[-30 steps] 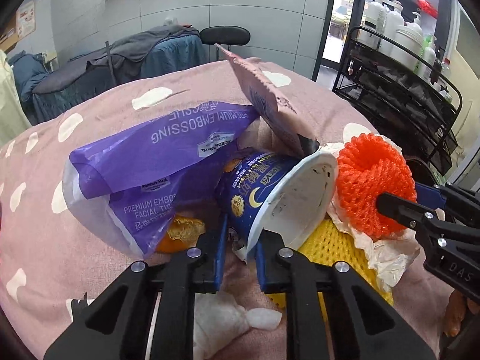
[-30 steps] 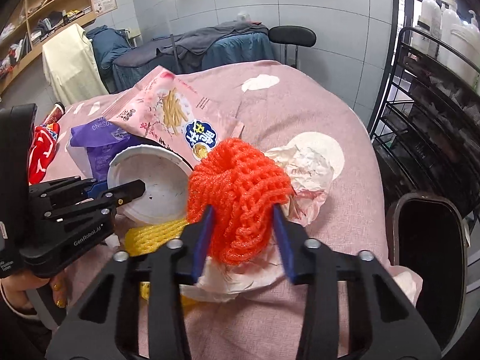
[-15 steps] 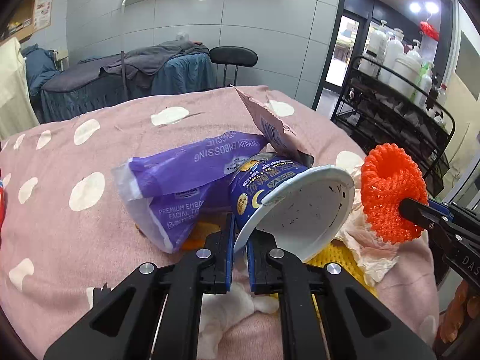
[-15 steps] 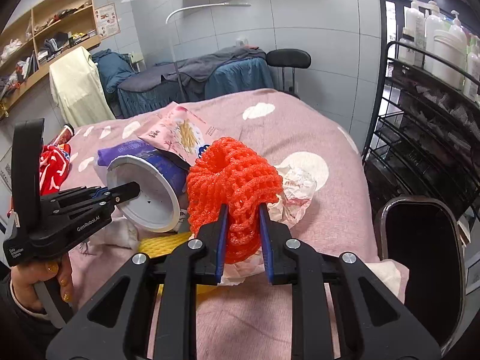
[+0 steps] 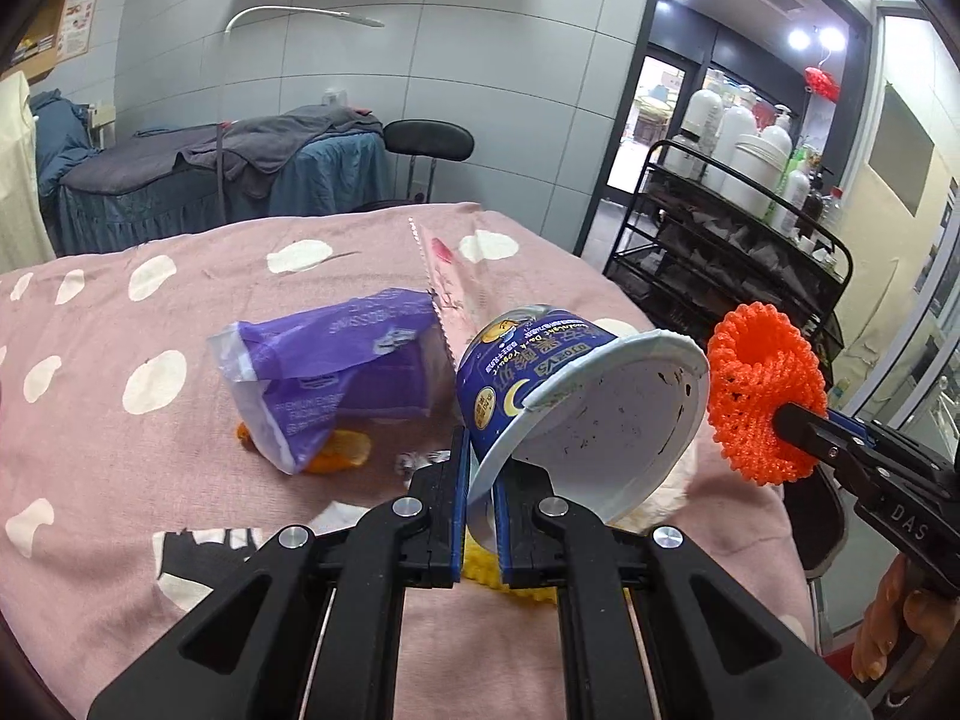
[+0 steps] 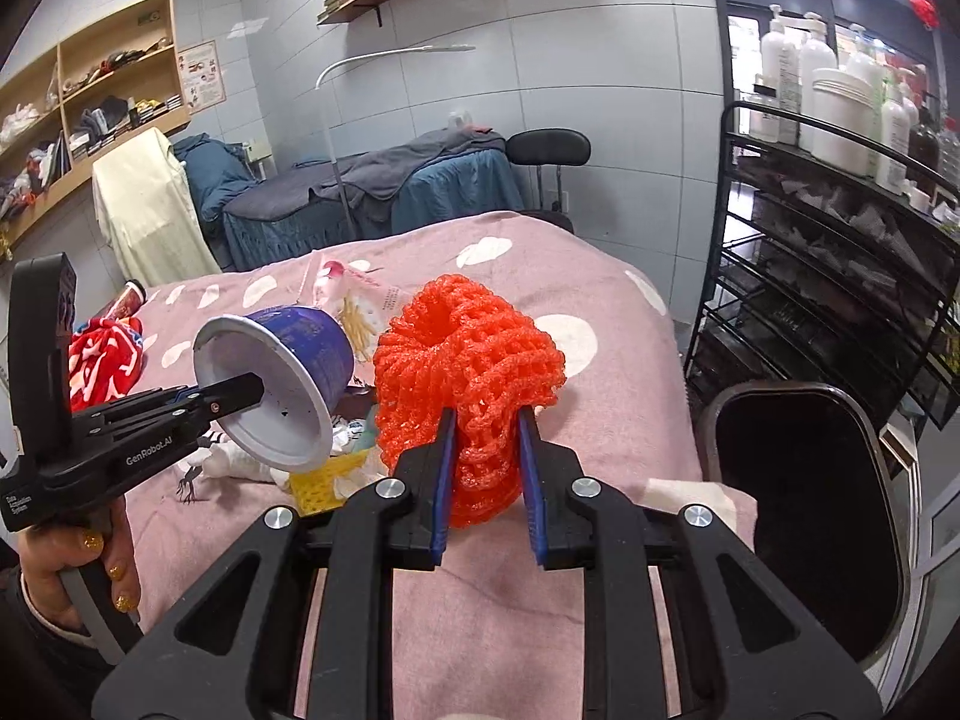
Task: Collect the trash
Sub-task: 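Carry the orange foam net to the bin and open the right tool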
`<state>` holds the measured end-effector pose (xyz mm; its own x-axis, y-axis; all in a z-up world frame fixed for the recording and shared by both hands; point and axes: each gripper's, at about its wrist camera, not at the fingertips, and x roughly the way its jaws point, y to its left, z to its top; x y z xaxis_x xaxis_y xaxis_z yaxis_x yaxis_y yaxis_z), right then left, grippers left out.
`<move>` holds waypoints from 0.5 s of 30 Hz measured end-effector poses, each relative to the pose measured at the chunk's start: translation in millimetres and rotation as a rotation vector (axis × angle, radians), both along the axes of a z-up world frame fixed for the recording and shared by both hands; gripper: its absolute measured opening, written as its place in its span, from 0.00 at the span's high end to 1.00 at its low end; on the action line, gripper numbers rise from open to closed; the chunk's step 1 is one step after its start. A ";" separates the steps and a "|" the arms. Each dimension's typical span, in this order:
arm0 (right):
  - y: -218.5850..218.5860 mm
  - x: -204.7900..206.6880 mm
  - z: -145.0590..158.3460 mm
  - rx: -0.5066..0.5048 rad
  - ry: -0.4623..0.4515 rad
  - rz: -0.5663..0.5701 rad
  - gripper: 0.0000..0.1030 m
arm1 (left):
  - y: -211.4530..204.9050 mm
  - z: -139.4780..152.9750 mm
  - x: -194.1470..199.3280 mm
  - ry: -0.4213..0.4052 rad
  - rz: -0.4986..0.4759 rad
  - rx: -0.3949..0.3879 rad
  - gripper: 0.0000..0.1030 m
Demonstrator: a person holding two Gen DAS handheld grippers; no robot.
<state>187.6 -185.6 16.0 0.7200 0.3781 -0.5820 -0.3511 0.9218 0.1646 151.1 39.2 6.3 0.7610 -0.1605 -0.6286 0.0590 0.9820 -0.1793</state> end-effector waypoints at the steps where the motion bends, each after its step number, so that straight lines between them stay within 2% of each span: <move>1: -4.0 -1.5 -0.1 0.004 -0.001 -0.007 0.80 | -3.1 0.7 -0.4 -0.001 -0.009 -0.005 0.92; 15: -91.2 -21.2 -8.5 0.042 0.012 -0.215 0.80 | -74.6 10.6 -5.3 -0.031 -0.197 -0.025 0.92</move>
<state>166.3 -276.8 7.5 0.7798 0.2407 -0.5779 -0.1449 0.9674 0.2075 145.8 -35.4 17.0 0.7326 -0.3236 -0.5988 0.2554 0.9462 -0.1989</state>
